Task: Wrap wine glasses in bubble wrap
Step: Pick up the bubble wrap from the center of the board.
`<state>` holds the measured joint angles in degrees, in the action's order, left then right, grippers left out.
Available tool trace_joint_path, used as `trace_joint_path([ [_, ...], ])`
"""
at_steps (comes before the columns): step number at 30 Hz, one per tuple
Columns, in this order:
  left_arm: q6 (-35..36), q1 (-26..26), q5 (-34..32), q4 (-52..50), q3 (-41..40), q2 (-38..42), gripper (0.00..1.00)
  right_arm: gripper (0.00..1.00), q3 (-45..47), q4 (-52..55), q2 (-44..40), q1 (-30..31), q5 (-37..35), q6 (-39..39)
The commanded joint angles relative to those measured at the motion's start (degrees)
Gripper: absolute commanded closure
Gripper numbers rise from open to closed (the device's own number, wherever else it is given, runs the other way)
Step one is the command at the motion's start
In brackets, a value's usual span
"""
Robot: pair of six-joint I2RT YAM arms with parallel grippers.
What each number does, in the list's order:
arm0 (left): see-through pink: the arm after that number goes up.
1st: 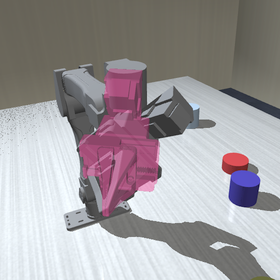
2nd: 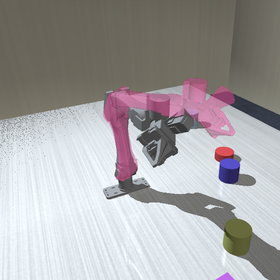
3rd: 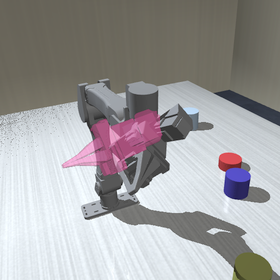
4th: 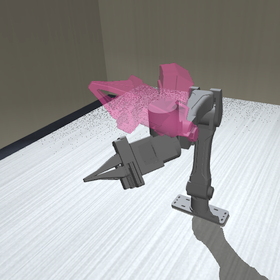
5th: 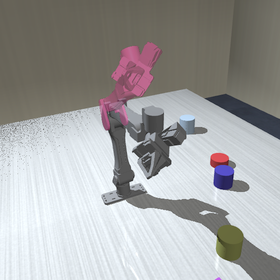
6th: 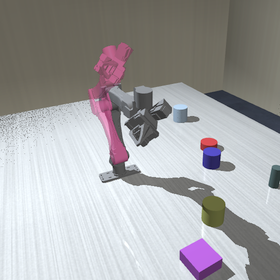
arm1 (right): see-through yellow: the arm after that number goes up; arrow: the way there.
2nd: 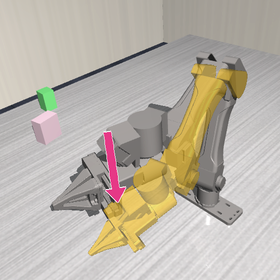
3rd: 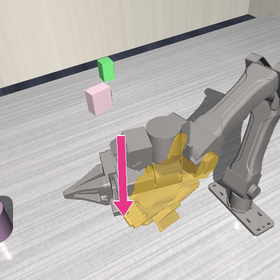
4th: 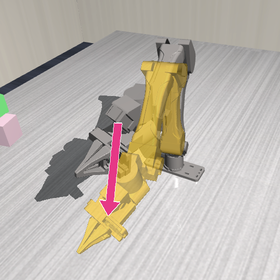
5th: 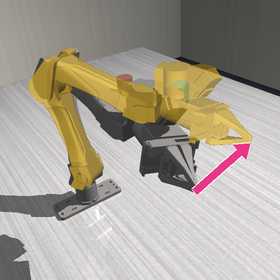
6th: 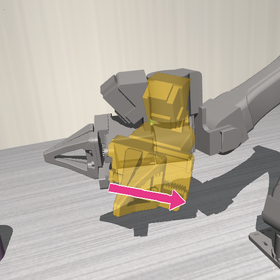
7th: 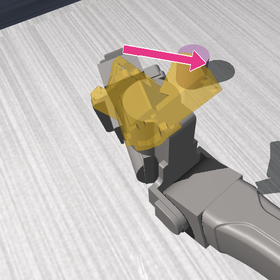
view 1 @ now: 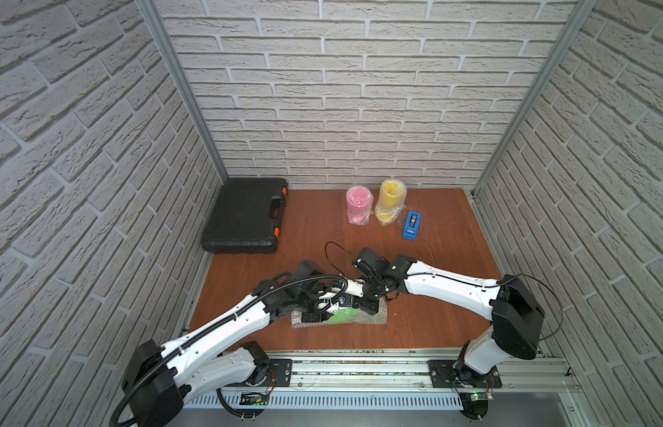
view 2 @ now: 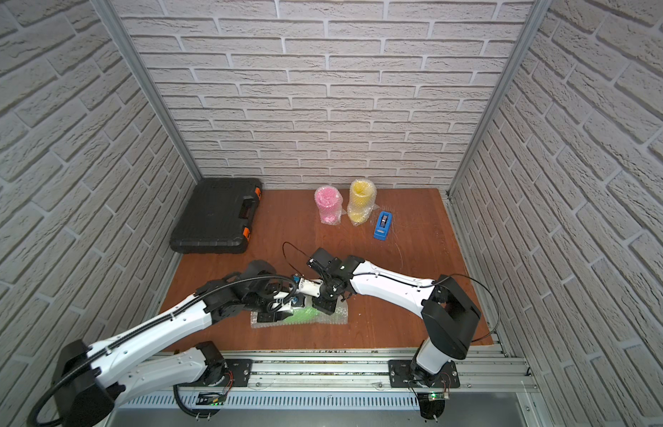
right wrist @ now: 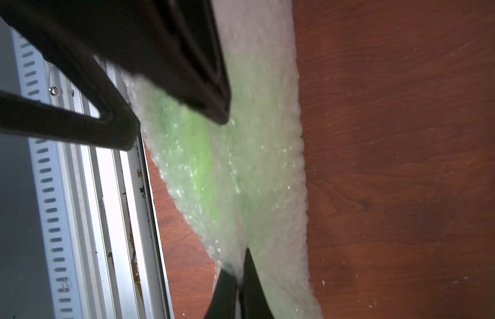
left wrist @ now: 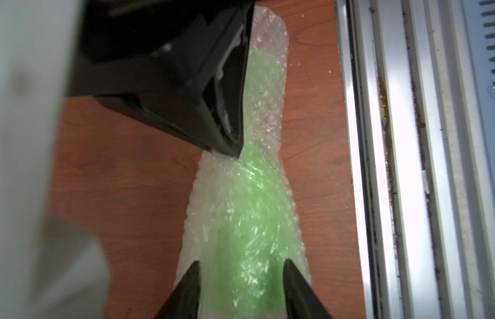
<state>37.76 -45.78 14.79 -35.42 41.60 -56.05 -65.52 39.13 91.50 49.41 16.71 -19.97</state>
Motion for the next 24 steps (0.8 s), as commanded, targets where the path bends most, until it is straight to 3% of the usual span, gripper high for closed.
trace_joint_path([
  [1,-2.25,1.15,1.82,0.04,0.7,7.79,0.41,0.97,2.34,-1.28,-5.77,-1.94,1.45,-0.31],
  [6,-5.64,1.33,3.52,1.57,1.68,19.11,0.2,0.98,6.38,-3.08,-13.67,-7.46,9.24,-1.66],
  [9,-6.77,1.34,4.03,-1.51,3.58,24.1,0.02,0.98,8.23,-3.71,-18.85,-11.27,14.1,-2.12],
  [17,-5.93,1.37,0.94,-6.18,6.79,35.46,0.02,0.97,6.51,1.39,-25.63,-15.48,22.94,-4.51],
  [24,-6.92,1.39,-3.18,-1.58,8.82,32.72,0.02,0.97,6.16,2.42,-27.41,-15.41,25.56,-5.42],
])
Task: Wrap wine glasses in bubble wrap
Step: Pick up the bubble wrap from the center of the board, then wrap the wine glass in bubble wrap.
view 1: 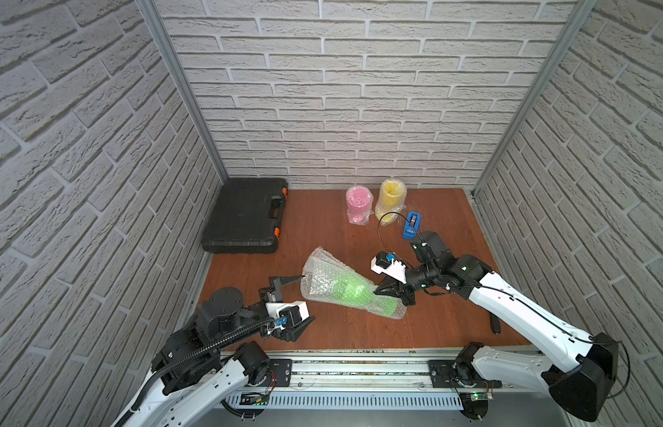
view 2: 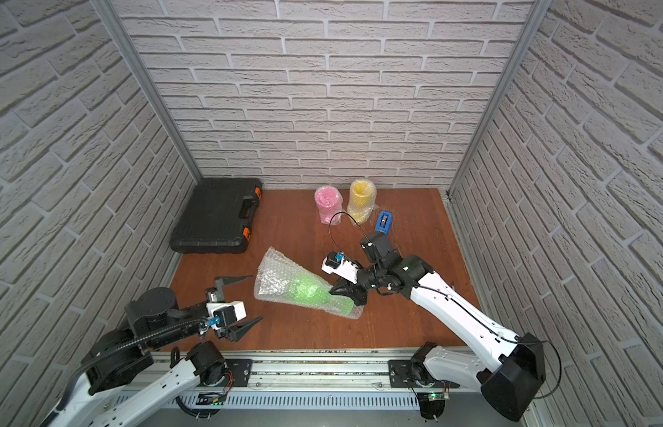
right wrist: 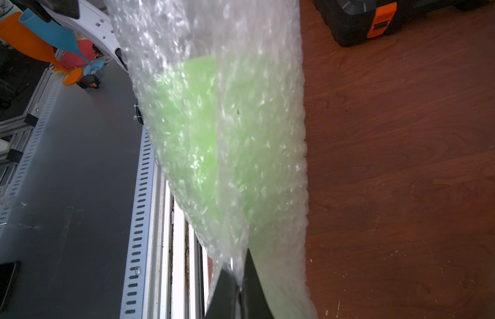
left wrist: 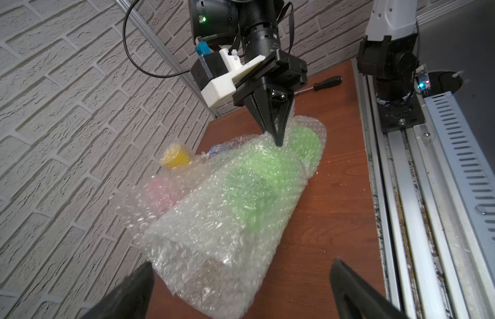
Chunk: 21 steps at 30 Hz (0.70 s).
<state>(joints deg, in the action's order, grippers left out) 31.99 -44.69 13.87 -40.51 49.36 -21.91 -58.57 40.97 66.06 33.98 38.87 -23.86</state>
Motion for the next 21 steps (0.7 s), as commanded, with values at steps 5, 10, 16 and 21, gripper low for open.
trace_joint_path([
  [5,-4.1,0.22,-3.49,5.93,1.31,-4.33,0.02,0.97,0.49,1.6,-4.88,0.3,3.39,-3.72],
  [10,-6.84,0.26,-4.19,6.92,2.09,-6.75,0.02,0.97,1.51,3.68,-7.58,0.54,5.25,-7.93],
  [16,-9.19,0.49,-2.04,7.03,4.19,-9.16,0.02,0.97,1.26,6.12,-7.35,0.65,6.97,-10.0],
  [21,-11.26,1.22,0.6,4.95,6.48,-12.18,0.02,0.97,1.04,7.68,-7.18,1.0,8.35,-12.85],
])
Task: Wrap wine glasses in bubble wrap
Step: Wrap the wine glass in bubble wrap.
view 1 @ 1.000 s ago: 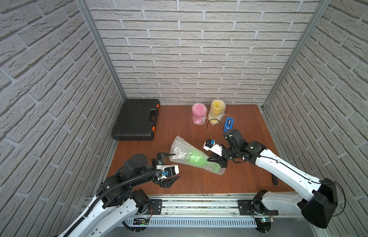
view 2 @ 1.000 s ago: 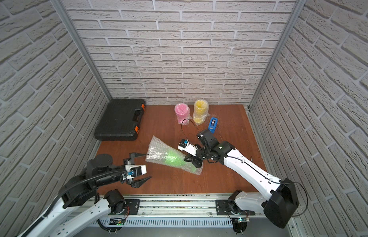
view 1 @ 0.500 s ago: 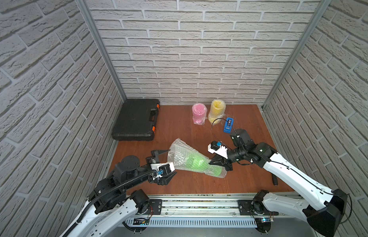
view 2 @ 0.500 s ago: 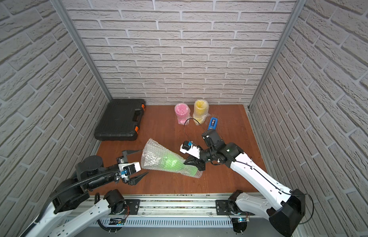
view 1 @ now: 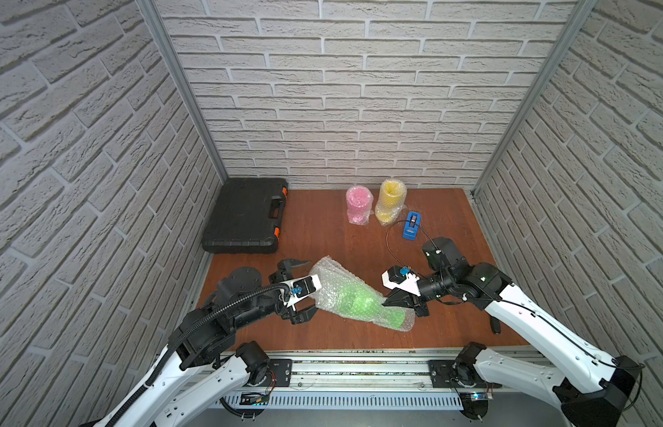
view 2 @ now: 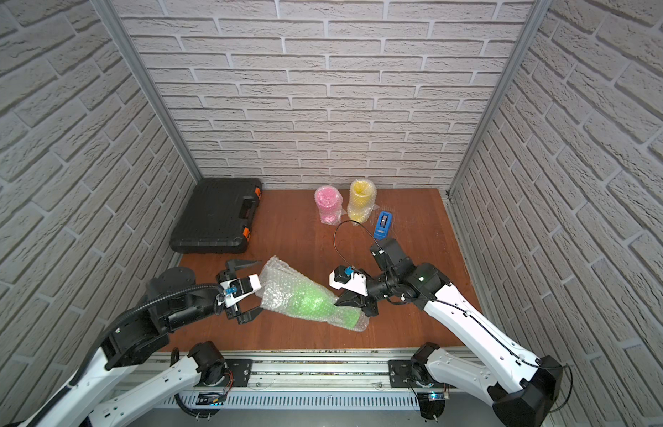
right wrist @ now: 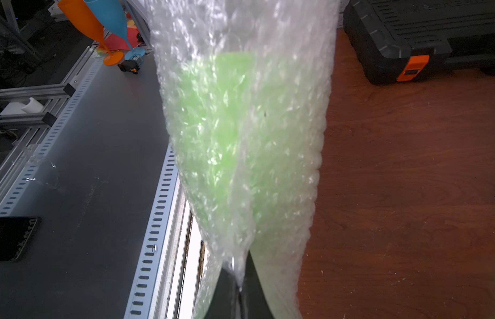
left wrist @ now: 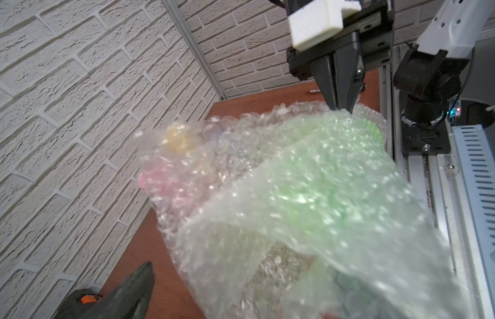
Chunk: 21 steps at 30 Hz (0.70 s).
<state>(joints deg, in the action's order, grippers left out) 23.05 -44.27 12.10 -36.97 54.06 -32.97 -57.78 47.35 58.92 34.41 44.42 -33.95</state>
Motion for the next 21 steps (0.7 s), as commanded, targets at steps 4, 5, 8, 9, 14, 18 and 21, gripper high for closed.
trace_joint_path([
  [4,-2.94,2.04,6.57,-0.87,3.56,-3.39,0.02,0.97,-0.31,2.73,0.4,0.65,2.94,-4.03],
  [5,-2.67,2.44,8.03,-1.45,3.85,-3.87,0.02,0.97,-0.32,2.58,0.49,0.64,2.78,-3.85],
  [8,-1.48,3.26,13.68,-2.13,3.64,-4.33,0.08,0.97,-0.02,1.14,0.67,0.61,2.38,-2.87],
  [9,-0.83,3.43,15.76,-2.39,3.43,-4.3,0.12,0.97,0.31,-0.2,0.61,0.65,2.01,-1.82],
  [14,0.55,4.36,22.71,-4.62,2.91,-4.54,0.24,0.97,3.35,-8.85,0.24,0.65,2.37,4.7],
  [18,1.53,5.32,23.28,-7.46,3.25,-5.28,0.46,0.97,5.79,-15.66,1.12,0.65,2.34,9.41],
  [21,2.44,5.86,22.41,-9.21,3.72,-5.53,0.62,0.97,7.6,-20.88,2.67,0.65,2.39,13.15],
])
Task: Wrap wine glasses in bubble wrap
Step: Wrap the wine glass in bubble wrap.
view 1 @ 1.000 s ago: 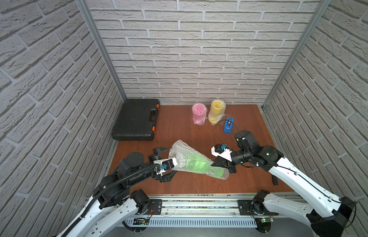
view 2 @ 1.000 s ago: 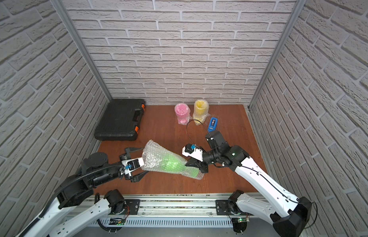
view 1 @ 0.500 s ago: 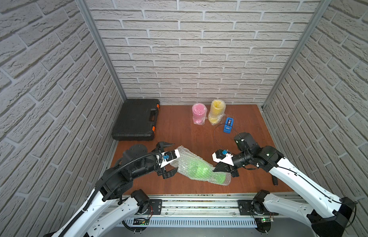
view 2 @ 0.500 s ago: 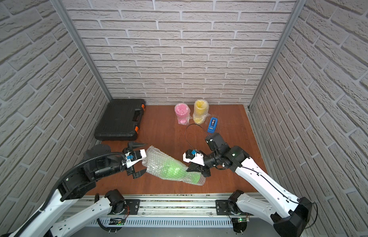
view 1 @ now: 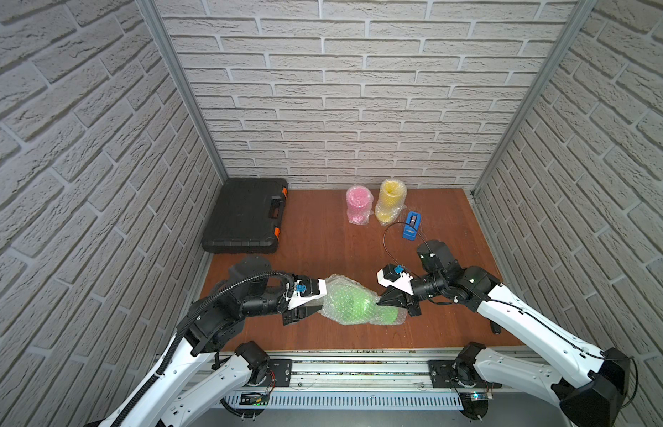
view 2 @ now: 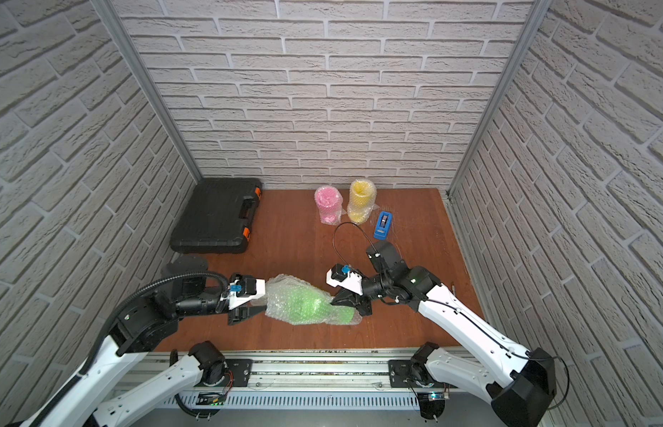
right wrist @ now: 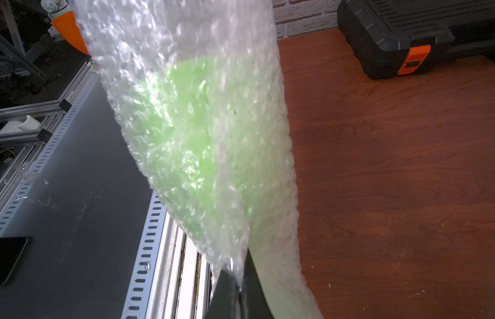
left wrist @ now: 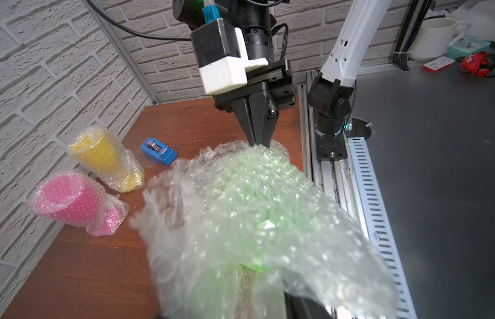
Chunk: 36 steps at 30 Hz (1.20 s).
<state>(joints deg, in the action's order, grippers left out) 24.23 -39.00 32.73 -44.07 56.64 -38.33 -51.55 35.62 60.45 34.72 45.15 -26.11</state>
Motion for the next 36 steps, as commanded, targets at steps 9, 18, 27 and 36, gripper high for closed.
trace_joint_path([
  [9,4.89,1.07,0.06,-10.57,7.15,-7.02,1.0,0.97,7.78,-26.35,8.31,2.07,1.54,12.21],
  [18,6.88,1.01,-1.61,-18.51,17.69,-18.61,1.0,0.97,13.77,-50.88,21.41,3.86,3.86,17.75],
  [27,6.17,-0.59,-4.93,-22.19,22.11,-29.87,1.0,0.97,16.29,-59.6,33.84,3.78,4.11,16.22],
  [36,5.94,-3.01,-9.66,-24.71,18.44,-39.39,1.0,0.97,19.48,-68.29,35.66,1.0,5.19,19.3],
])
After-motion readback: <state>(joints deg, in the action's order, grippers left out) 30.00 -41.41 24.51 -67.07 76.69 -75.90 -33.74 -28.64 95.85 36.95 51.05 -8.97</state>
